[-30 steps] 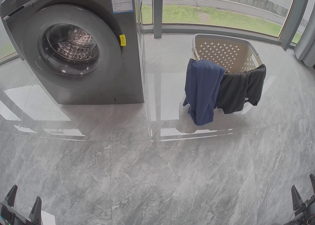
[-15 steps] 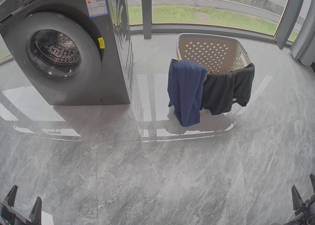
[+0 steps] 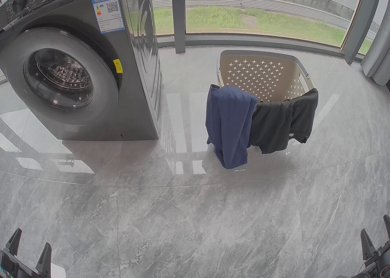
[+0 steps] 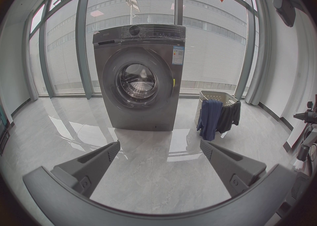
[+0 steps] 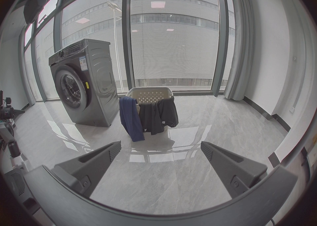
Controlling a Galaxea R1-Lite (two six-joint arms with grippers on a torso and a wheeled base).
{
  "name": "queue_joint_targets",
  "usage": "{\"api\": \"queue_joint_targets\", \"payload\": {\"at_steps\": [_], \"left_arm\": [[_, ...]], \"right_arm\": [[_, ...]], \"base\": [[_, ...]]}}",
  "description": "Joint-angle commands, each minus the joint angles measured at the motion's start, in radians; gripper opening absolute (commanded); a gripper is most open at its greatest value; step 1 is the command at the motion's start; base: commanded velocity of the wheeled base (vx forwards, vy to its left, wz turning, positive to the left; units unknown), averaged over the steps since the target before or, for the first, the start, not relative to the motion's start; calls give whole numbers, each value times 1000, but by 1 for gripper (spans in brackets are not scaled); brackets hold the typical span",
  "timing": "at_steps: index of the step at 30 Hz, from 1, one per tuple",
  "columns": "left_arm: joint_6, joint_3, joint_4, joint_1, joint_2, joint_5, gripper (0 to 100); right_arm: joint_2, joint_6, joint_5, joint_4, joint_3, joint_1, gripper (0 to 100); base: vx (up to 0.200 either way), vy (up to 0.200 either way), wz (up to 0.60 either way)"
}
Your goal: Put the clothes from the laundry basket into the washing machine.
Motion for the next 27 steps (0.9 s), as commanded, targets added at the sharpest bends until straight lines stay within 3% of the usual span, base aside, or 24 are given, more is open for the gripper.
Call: {"api": "queue_joint_targets", "payload": {"at_steps": [1,25,27], "left_arm": [[0,16,0,0,-18,0,100],[0,16,0,0,-18,0,100],[-1,16,0,0,-18,1,100]], "right_arm": [[-6,0,0,0,16,0,100],[-6,3,0,1,16,0,100],[-6,3,0,0,16,0,100]], "base": [[0,0,0],[0,-200,0],[0,0,0]]}}
